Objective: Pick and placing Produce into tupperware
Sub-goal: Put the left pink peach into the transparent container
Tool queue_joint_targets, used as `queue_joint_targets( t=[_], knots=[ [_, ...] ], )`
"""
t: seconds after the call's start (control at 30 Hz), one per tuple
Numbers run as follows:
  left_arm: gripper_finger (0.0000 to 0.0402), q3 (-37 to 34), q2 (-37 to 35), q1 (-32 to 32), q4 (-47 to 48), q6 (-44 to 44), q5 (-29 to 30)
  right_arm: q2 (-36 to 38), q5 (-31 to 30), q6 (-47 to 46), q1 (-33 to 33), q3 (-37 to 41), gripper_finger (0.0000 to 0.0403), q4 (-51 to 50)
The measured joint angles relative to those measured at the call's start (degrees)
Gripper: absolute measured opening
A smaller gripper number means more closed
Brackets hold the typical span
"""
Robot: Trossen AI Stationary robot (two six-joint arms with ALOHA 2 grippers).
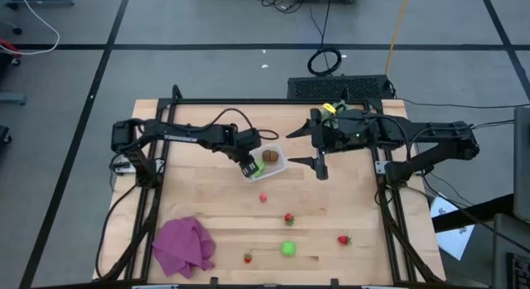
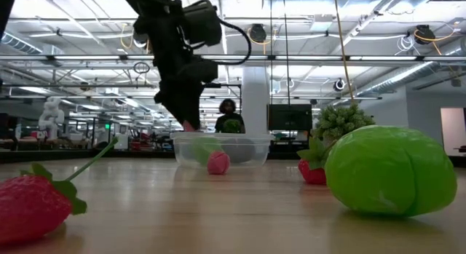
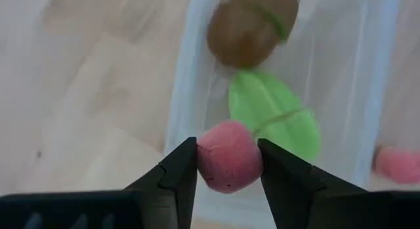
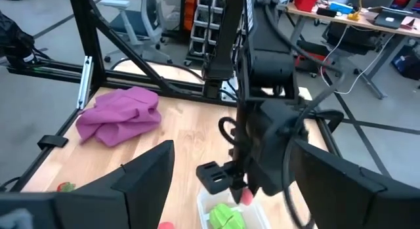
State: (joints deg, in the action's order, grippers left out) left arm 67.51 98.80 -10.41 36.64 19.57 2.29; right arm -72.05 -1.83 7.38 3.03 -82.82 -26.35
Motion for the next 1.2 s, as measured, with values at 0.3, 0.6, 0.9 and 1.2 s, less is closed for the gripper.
queue_joint_targets(
  t=[0.3,0.6,0.9,1.2],
  knots=[
    [0.0145,-0.02,2.33,-0.02,-0.7,0.39,-0.48,0.02,0.04,-0.12,-0.02,0.0,0.0293,-0.37],
    [0.0145,-0.02,3.04,-0.24,0.9,1.96,0.71,0.02,0.07,-0.22,0.04,0.0,0.0293,-0.93],
    [0.0145,-0.02,3.02,-0.46,0.79,2.19,0.71,0.02,0.1,-0.26,0.04,0.0,0.0293,-1.86],
    [0.0145,-0.02,3.02,-0.68,0.79,2.01,0.71,0.02,0.11,-0.26,0.07,0.0,0.0293,-1.79]
  ],
)
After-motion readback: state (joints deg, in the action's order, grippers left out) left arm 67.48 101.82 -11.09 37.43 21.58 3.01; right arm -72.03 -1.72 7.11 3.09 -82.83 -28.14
